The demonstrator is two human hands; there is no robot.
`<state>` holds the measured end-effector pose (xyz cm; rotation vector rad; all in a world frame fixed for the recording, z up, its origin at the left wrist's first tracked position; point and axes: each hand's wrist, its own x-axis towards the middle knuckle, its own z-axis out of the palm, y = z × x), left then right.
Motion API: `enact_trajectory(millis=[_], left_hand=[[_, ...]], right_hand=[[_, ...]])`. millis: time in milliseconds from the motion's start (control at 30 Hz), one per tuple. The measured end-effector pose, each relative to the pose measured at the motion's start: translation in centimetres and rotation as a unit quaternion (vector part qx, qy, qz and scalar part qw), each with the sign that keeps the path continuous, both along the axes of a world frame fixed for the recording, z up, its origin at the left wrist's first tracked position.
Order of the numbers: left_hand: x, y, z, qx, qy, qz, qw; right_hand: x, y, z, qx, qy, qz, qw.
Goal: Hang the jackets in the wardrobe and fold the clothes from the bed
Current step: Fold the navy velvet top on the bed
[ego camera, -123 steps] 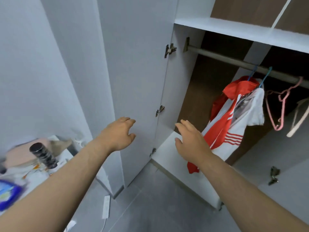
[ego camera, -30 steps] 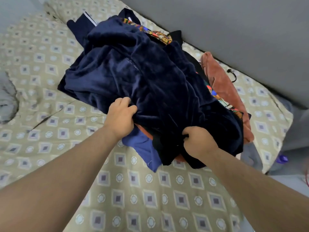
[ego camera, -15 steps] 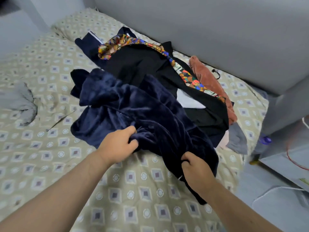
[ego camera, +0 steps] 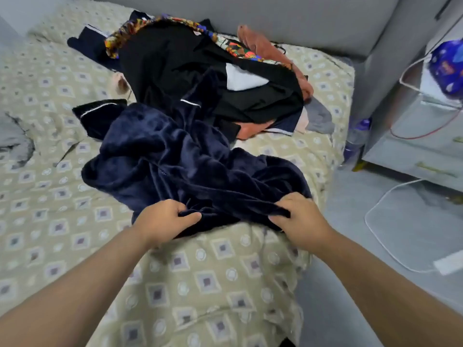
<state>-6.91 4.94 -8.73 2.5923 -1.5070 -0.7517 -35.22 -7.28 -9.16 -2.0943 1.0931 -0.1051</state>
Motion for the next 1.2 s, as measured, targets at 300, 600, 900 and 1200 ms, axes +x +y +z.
enact_trajectory(millis=[300,600,900,1200], left_hand=[[-1.9,5.2,-4.3,-0.072,-0.027,-0.059,0.995],[0.6,12.1,-2.1,-0.076,0.008,-0.174,0.982],[3.7,23.8,2.0,-0.024,-0.006,-0.219,0.975],[5.2,22.8,3.2,-0.146,0.079,-0.22,0.961]], right_hand=[[-0.6,10.5,-3.5,-0.047,0.06,0.032,0.997],[1.7,20.5,3.4,-0.148,0.14,-0.069,0.977],[7.5,30.6,5.7,0.022,0.22,-0.081,0.972],[8.9,35.4,-0.1,0.052,0.026,-0.166,0.984]])
